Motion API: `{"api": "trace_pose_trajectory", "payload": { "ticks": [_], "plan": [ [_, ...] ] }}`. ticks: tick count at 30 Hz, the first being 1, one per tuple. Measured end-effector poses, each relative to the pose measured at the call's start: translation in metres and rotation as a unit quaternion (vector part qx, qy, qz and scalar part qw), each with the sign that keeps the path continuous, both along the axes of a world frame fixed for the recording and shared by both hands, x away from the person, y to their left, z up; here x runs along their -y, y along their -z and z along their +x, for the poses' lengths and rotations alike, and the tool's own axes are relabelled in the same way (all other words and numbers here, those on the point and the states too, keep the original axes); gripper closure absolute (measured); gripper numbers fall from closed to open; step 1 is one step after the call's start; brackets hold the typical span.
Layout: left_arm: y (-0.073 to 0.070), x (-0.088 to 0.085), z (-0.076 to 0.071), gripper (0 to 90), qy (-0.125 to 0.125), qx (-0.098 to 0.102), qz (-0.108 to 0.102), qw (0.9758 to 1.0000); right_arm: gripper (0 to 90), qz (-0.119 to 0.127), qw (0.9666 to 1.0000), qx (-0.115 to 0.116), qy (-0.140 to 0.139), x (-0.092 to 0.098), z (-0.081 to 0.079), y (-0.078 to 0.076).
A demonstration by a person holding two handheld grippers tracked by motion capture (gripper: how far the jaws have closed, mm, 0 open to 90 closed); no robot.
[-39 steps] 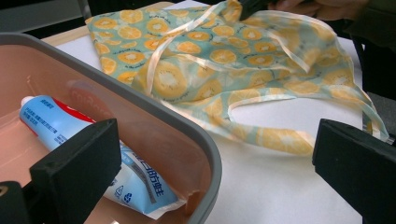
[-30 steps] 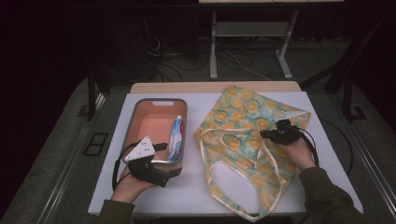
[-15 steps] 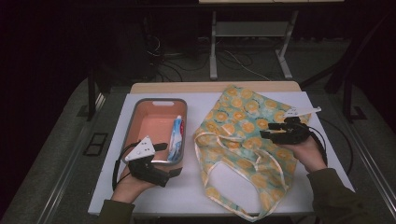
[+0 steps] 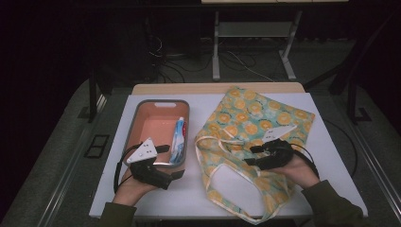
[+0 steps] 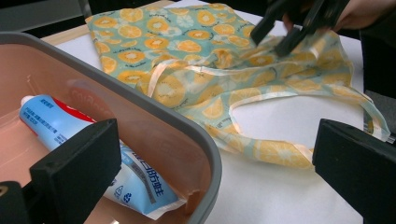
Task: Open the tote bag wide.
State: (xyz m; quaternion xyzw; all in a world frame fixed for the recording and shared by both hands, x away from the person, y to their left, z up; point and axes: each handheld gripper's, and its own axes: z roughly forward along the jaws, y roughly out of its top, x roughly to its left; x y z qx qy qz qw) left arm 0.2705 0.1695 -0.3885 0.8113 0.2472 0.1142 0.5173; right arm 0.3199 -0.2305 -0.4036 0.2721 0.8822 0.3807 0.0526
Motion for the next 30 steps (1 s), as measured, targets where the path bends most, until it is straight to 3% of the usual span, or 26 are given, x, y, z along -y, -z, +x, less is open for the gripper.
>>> {"api": "trace_pose_trajectory", "payload": {
  "ticks": [5,6,7,11,18,21,23,25,27,30],
  "plan": [
    [0.000,0.000,0.000,0.0,0.000,0.000,0.000,1.0000,52.5,-0.028,0.9987,-0.036,-0.022,-0.012,0.011,0.028],
    [0.000,0.000,0.000,0.0,0.000,0.000,0.000,1.0000,56.7,-0.038,0.9983,-0.037,-0.024,-0.013,0.011,0.032],
    [0.000,0.000,0.000,0.0,0.000,0.000,0.000,1.0000,66.3,-0.045,0.9979,-0.040,-0.025,-0.014,0.011,0.035],
    [0.000,0.000,0.000,0.0,0.000,-0.001,0.000,1.0000,88.2,-0.043,0.9979,-0.044,-0.021,-0.010,0.013,0.037],
    [0.000,0.000,0.000,0.0,0.001,-0.002,0.000,1.0000,89.5,-0.010,0.9958,-0.089,-0.016,-0.010,0.004,0.035],
    [0.000,0.000,0.000,0.0,0.002,-0.002,0.001,1.0000,89.5,0.017,0.9941,-0.102,-0.032,-0.013,-0.005,0.030],
    [0.000,0.000,0.000,0.0,0.002,-0.002,0.000,1.0000,89.5,0.030,0.9942,-0.098,-0.034,-0.016,-0.009,0.024],
    [0.000,0.000,0.000,0.0,0.002,-0.002,0.000,1.0000,89.4,0.038,0.9957,-0.080,-0.028,-0.016,-0.008,0.018],
    [0.000,0.000,0.000,0.0,0.002,-0.002,0.001,1.0000,89.4,0.034,0.9980,-0.051,-0.011,-0.012,-0.005,0.013],
    [-0.001,0.000,0.001,0.0,0.002,-0.002,0.001,1.0000,89.4,0.042,0.9986,-0.017,0.026,0.000,0.004,0.006]
  ]
}}
